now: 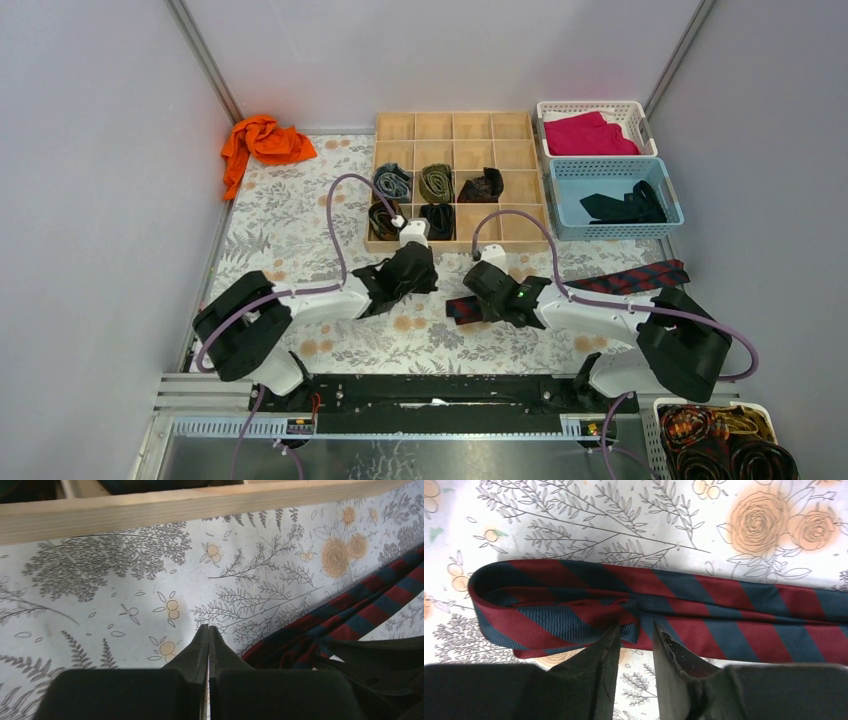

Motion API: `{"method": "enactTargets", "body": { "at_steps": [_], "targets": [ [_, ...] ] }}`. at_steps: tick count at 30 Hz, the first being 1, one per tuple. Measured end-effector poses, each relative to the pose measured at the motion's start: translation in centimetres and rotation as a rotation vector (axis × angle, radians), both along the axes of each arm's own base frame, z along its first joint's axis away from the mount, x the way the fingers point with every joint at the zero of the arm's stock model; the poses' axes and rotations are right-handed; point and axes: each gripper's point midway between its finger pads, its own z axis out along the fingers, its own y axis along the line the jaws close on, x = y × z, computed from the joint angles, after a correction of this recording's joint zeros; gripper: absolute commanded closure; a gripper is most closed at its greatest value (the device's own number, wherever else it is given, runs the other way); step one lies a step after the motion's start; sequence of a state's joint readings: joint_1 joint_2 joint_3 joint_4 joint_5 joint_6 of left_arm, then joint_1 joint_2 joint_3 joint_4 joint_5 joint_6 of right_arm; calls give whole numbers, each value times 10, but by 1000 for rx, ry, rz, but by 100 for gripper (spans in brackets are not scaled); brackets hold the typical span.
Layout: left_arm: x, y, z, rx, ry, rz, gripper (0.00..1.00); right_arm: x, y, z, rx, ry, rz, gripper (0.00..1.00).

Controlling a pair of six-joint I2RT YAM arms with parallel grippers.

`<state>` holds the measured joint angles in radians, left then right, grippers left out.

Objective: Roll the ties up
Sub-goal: Roll the tie at the center of the board.

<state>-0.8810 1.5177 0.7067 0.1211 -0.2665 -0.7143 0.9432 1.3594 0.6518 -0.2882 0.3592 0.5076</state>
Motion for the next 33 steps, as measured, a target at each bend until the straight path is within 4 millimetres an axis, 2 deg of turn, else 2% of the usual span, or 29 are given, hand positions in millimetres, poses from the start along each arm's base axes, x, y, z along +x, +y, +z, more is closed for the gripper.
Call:
{"method": "enactTargets", "body": {
  "at_steps": [5,18,22,27,30,33],
  "targets": [
    [2,-11,-13,-12,33,-50,100,3,-6,-1,-33,-4,-20,59],
    [2,-41,-39,-111,89,-181,100,14,6,15,9,-48,-9,60],
    [1,-51,-41,-149,87,-216,100,16,12,24,52,-65,4,60],
    [2,-55,-40,-163,82,-226,100,15,13,26,58,-66,8,61],
    [2,-54,-40,-162,82,-225,100,10,17,36,114,-67,25,71],
    [3,-54,-41,-158,79,-220,100,2,19,54,210,-83,34,92]
  ]
}}
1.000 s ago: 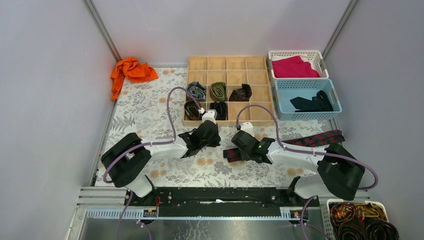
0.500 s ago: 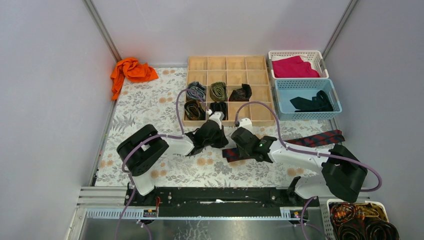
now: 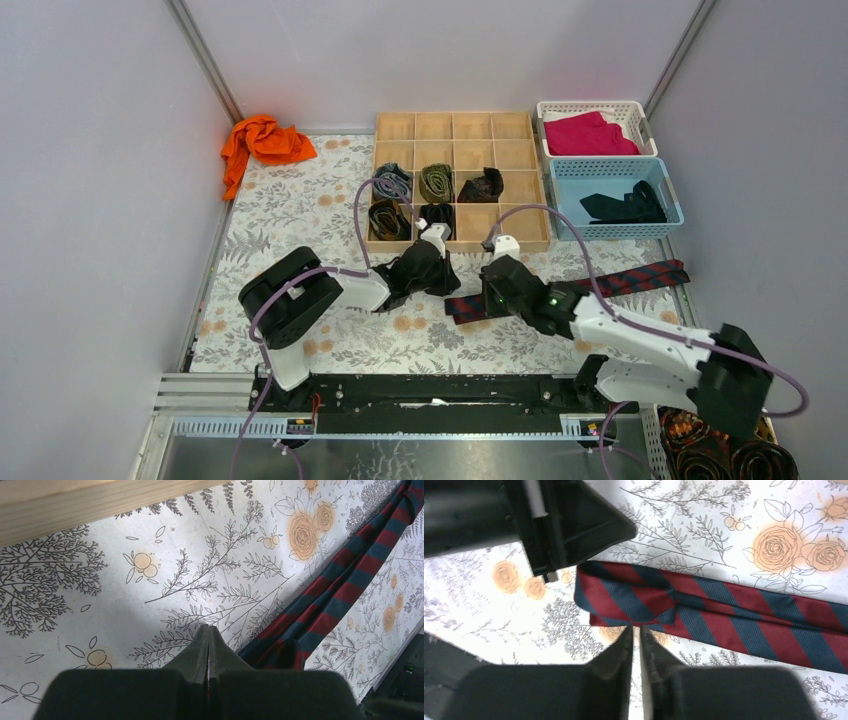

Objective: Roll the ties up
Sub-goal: Roll the tie at the center of the board.

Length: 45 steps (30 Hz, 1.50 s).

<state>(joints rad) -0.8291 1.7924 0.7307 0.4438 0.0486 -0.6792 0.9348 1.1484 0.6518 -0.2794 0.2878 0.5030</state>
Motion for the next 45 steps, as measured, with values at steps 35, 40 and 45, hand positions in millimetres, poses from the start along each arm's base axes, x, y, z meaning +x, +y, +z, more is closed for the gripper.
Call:
{"method": "enactTargets", "body": {
  "at_steps": [35,40,45],
  "targets": [
    [-6,6,-2,-23,8,17,100,-17,51,-66,67,-25,-108,100],
    [-6,4,-2,-52,13,13,100,-8,52,-65,19,-54,-111,100],
    [-8,2,-2,-71,17,6,100,-3,52,-66,-27,-74,-105,100]
  ]
}}
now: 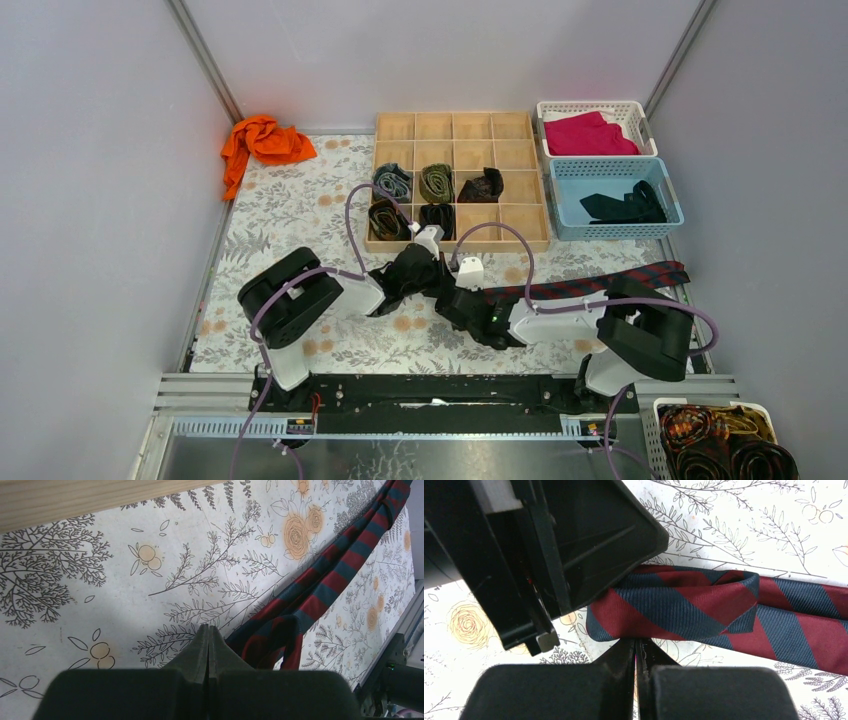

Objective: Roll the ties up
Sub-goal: Roll the tie at the center of the board.

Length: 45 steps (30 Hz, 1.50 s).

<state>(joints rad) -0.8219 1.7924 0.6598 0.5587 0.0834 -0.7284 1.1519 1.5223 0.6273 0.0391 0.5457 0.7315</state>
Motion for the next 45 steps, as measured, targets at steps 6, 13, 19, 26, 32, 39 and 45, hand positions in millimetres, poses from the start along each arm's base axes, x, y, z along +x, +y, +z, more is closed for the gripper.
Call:
{"method": "enactTargets", "body": {
  "at_steps": [6,13,19,26,32,39,45],
  "targets": [
    [0,-1,0,-8,0,-4,100,3,0,0,-30,-10,10,98],
    [10,-3,0,30,6,16,100,-13,-23,1,-31,17,26,91],
    [31,-14,0,61,0,25,100,-30,-50,0,42,42,-26,100],
    [36,-17,-2,65,1,29,100,-23,-54,-1,32,29,-101,100],
    [28,-14,-3,88,-2,35,100,-3,-44,-1,-54,-20,-127,100],
    [8,-10,-4,117,-15,29,100,8,-43,0,-83,-37,-129,100],
    [1,-8,-7,125,-13,26,100,10,-43,0,-106,-37,-112,100]
  ]
}}
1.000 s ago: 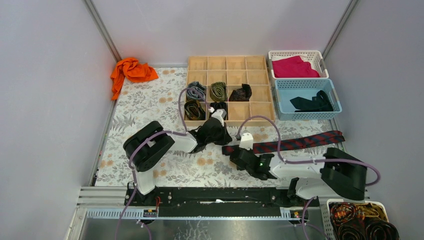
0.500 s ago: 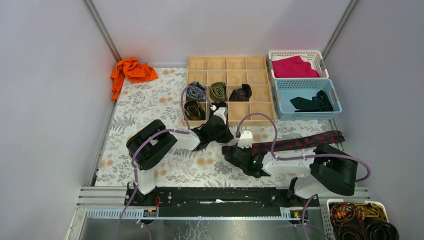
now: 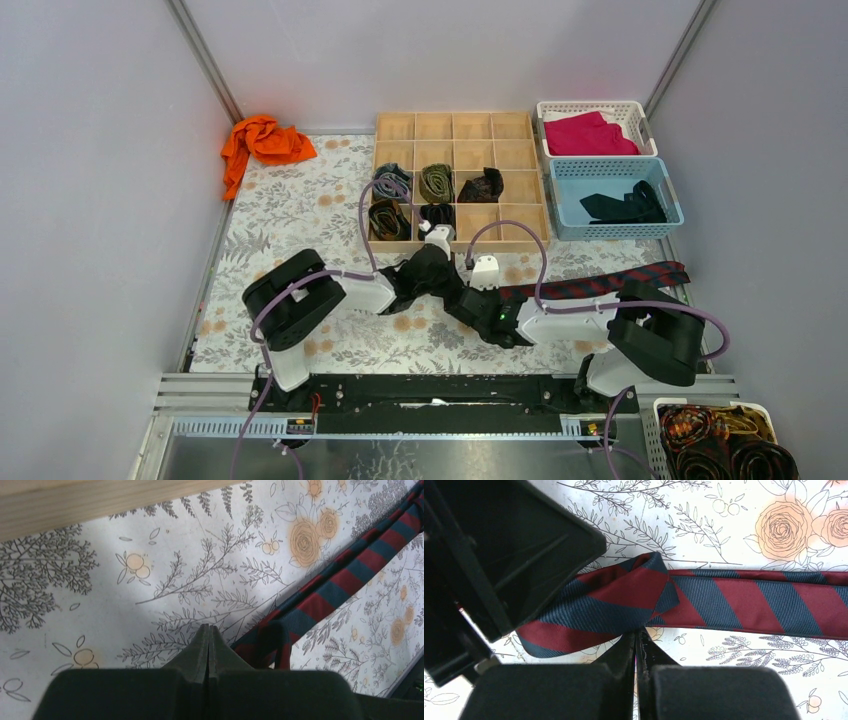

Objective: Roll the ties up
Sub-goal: Roll the tie at the center of the board.

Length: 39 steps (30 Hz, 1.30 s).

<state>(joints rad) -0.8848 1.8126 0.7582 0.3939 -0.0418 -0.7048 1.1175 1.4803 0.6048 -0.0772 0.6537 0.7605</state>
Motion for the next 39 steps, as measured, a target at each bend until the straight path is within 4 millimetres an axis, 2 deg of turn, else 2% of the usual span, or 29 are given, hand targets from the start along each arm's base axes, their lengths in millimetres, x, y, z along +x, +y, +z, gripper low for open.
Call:
{"method": "enactTargets", "body": {
  "at_steps": [4,7,11,13,15,17,18,19,22,26,28,29,31,33,39],
  "targets": [
    [-7,3,1,0,0,-3,100,-1,1,0,-7,5,17,100],
    [-3,4,3,8,-7,20,100,-4,1,1,-7,16,34,100],
    [2,12,5,56,-3,74,100,-19,-4,8,-31,29,73,98],
    [7,28,6,106,-2,128,100,-28,-5,16,-36,26,98,95],
    [11,55,8,181,5,201,100,-37,-7,26,-36,21,118,91],
    [12,81,16,248,1,269,100,-43,-6,39,-36,14,135,78],
    [13,94,26,270,-13,306,100,-44,-5,46,-35,10,139,68],
    [14,103,40,273,-33,338,100,-43,-3,52,-34,4,141,65],
    [14,121,103,188,-131,416,100,-40,10,72,-34,-24,153,50],
    [-2,146,190,-23,-262,487,100,-35,36,83,-100,-48,173,34],
    [-13,162,212,-94,-297,518,100,-32,51,81,-154,-51,183,33],
    [-18,171,217,-111,-305,531,100,-31,58,77,-183,-54,187,31],
    [-25,182,215,-110,-303,548,100,-31,65,70,-232,-50,193,28],
    [-31,192,204,-80,-289,561,100,-30,69,61,-276,-46,193,25],
    [-42,208,175,7,-248,571,100,-22,68,44,-412,-53,149,23]
  ]
}}
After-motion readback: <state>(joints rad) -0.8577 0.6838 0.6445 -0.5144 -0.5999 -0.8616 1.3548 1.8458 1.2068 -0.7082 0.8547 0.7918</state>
